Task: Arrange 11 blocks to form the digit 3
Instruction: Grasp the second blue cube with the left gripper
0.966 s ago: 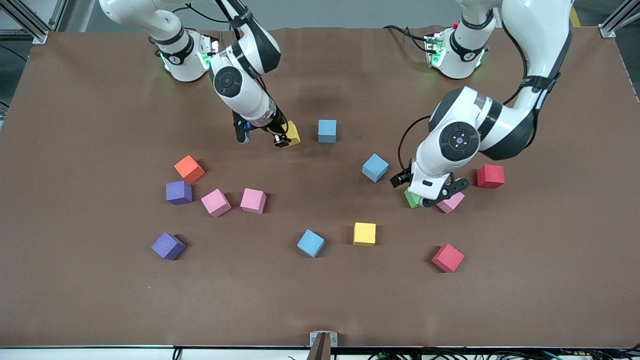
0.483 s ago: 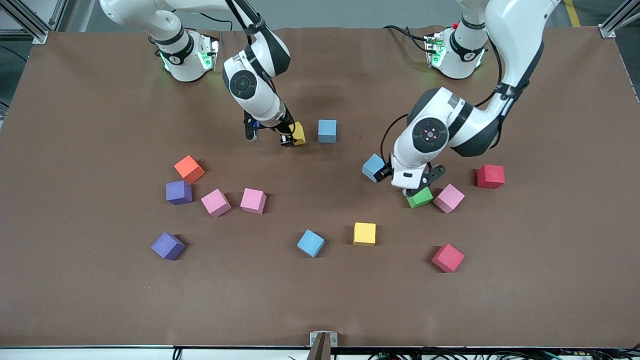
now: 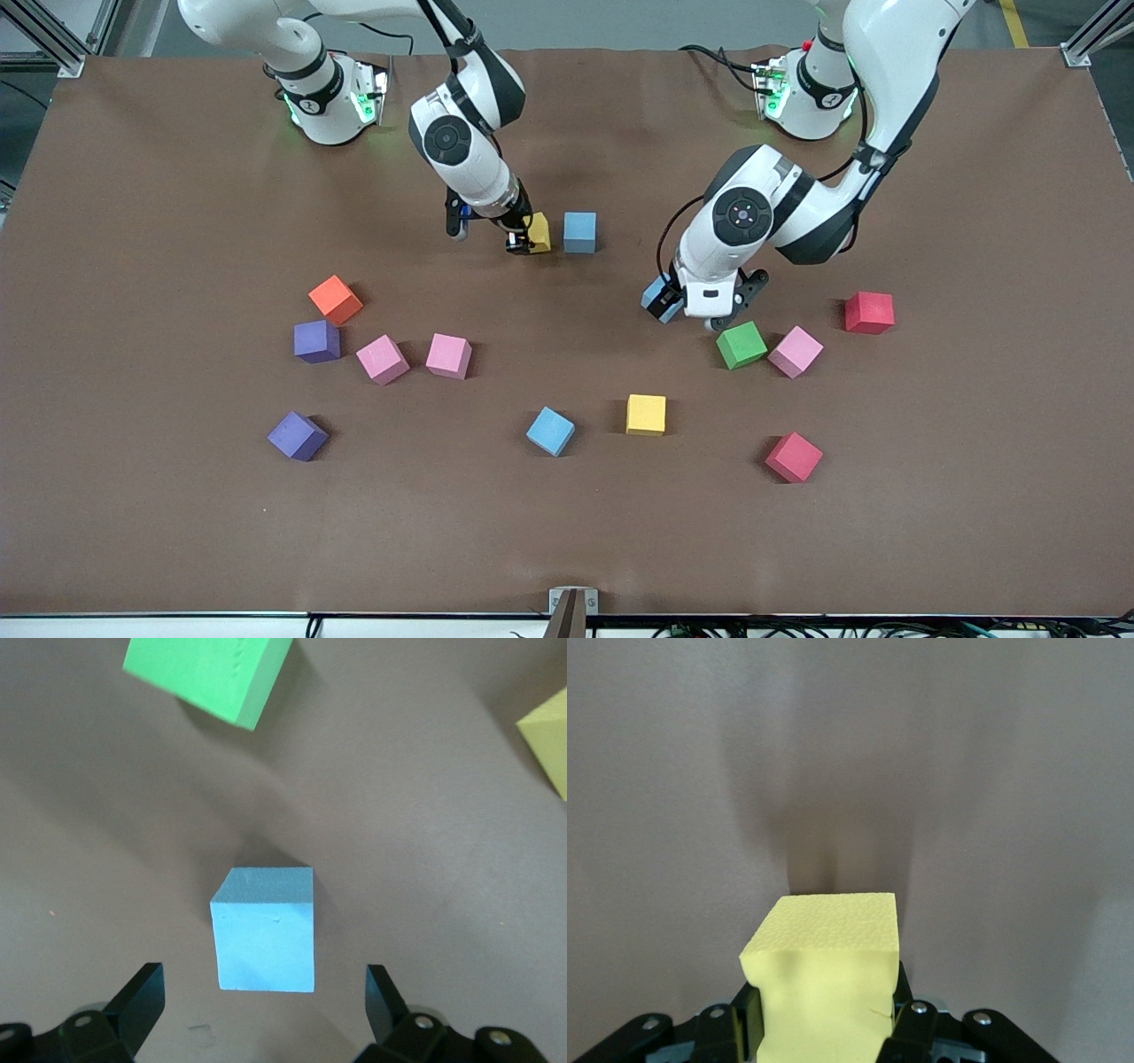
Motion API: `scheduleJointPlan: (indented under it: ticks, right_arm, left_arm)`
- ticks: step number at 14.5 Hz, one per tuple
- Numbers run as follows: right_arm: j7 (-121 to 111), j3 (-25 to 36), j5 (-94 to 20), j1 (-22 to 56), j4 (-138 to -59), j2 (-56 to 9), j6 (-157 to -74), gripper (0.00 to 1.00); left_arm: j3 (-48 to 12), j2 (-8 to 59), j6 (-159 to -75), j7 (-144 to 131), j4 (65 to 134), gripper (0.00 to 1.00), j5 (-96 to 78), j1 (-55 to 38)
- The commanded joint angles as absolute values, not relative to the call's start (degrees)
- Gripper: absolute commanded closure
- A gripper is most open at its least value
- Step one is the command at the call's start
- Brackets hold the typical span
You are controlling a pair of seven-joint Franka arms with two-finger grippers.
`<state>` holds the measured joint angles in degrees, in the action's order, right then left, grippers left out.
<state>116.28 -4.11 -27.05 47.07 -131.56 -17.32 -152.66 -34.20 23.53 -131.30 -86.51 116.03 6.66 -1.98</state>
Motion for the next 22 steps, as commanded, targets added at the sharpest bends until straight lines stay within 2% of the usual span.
scheduleJointPlan:
  ticks: [1,8,22]
  right_arm:
    - [117.5,-3.8,-28.7,48.0,-132.2,-17.0,-153.6,0.95]
    - [117.7,-3.3,-28.7,49.5,-132.0,-19.6,-156.9,0.95]
    - [120.2,-1.7,-28.5,52.3,-131.0,-20.1,-156.9,0.94]
  left_arm:
    - [-34.3,22.6,-132.3,-89.3,117.5,0.0,5.7,-2.1]
    - [-34.2,25.9,-132.4,-91.4,117.2,0.0,6.4,-3.3]
    - [-33.9,28.4,-135.5,-91.8,117.0,0.01,6.6,-2.4]
